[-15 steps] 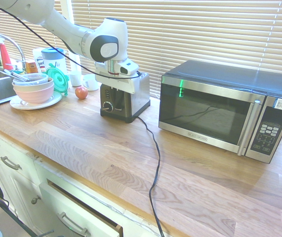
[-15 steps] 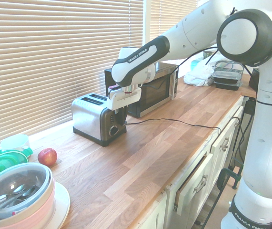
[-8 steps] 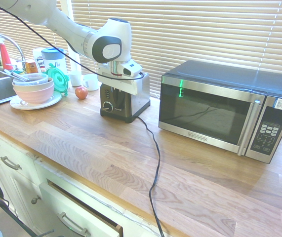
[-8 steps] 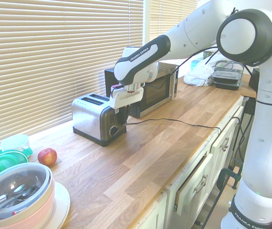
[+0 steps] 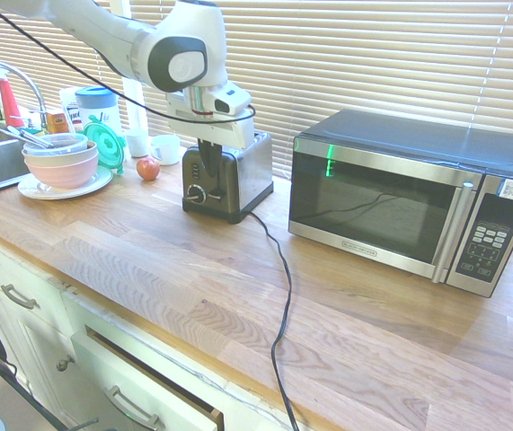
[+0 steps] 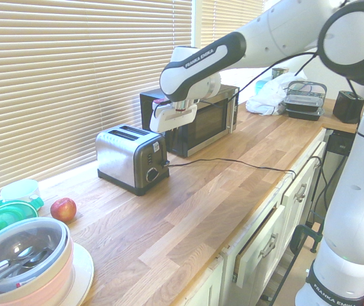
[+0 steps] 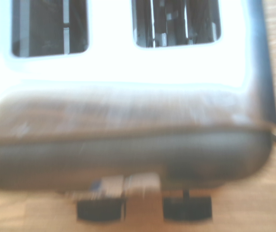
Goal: Press the toaster
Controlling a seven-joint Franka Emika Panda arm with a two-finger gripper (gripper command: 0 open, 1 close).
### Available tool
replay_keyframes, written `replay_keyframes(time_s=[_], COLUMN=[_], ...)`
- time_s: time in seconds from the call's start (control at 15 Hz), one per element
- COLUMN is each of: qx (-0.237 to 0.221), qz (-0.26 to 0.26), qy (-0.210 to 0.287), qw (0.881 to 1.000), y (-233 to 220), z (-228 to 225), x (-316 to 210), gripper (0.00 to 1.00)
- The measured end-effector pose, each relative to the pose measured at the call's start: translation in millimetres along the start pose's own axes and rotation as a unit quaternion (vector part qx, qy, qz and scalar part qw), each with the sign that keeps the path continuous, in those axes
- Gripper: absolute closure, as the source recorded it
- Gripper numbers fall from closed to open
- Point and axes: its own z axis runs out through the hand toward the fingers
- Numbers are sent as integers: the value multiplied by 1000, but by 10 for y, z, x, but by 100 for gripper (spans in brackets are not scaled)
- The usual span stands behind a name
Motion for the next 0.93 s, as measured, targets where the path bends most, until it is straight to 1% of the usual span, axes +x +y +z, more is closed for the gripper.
replay_keyframes(time_s=[0.13,0.27,0.47,0.6,0.93], qx=[4,0,-12,-13,-19], qz=[-3,-12,-40,-49,-42], qy=[4,3,2,3,1], qw=[1000,1000,999,999,999], y=[138,232,238,290,727], z=[-56,5,71,99,239], x=[-124,-311,-672,-907,-1238], gripper=[100,100,100,100,100])
